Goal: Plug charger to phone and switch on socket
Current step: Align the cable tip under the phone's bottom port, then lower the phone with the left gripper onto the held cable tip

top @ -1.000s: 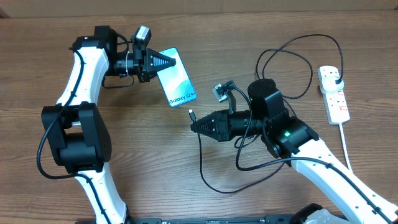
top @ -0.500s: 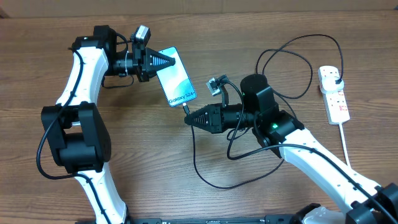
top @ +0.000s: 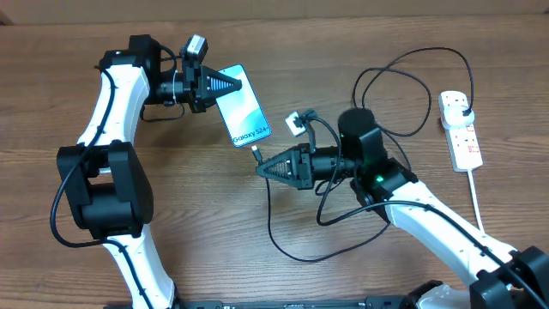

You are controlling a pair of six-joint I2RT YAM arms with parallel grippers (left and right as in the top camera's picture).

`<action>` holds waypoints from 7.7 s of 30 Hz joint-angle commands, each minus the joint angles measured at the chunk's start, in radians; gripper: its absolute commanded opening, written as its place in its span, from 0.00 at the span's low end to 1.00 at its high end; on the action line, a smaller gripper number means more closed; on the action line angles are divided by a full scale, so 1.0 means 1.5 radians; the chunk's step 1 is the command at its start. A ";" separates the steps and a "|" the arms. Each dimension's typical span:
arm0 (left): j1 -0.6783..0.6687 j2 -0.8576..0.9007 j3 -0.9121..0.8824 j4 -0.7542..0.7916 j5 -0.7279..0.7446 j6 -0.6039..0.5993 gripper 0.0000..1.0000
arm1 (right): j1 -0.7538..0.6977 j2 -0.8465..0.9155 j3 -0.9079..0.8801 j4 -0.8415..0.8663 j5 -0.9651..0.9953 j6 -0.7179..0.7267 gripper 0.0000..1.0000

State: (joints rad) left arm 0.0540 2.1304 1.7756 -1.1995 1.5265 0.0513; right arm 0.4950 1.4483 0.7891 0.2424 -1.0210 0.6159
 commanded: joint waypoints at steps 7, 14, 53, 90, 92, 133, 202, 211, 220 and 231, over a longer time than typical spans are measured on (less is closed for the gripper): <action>0.004 -0.006 0.017 0.001 0.036 -0.009 0.04 | -0.019 0.003 -0.054 0.102 0.003 0.103 0.04; 0.003 -0.006 0.017 0.001 0.036 -0.009 0.04 | -0.013 0.024 -0.054 0.140 0.013 0.151 0.04; -0.023 -0.006 0.017 0.001 0.022 -0.022 0.04 | -0.002 0.024 -0.054 0.129 0.041 0.168 0.04; -0.023 -0.006 0.017 0.018 0.022 -0.027 0.04 | -0.002 0.024 -0.054 0.117 0.022 0.142 0.04; -0.023 -0.006 0.017 0.018 0.020 -0.027 0.04 | -0.002 0.024 -0.054 0.117 0.022 0.142 0.04; -0.041 -0.006 0.017 0.018 -0.009 -0.049 0.04 | -0.002 0.024 -0.054 0.116 0.027 0.130 0.04; -0.112 -0.006 0.017 -0.021 -0.015 -0.015 0.04 | -0.084 0.024 -0.053 0.132 0.035 0.130 0.04; -0.112 -0.006 0.017 -0.039 -0.050 0.028 0.04 | -0.084 0.024 -0.050 0.133 0.034 0.136 0.04; -0.112 -0.006 0.017 -0.058 -0.052 0.052 0.04 | -0.084 0.024 -0.050 0.134 0.040 0.142 0.04; -0.120 -0.006 0.017 -0.058 -0.052 0.061 0.04 | -0.084 0.024 -0.050 0.134 0.047 0.150 0.04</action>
State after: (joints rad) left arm -0.0662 2.1304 1.7943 -1.2629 1.4738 0.0868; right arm 0.4118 1.4807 0.6971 0.4168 -1.1248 0.8379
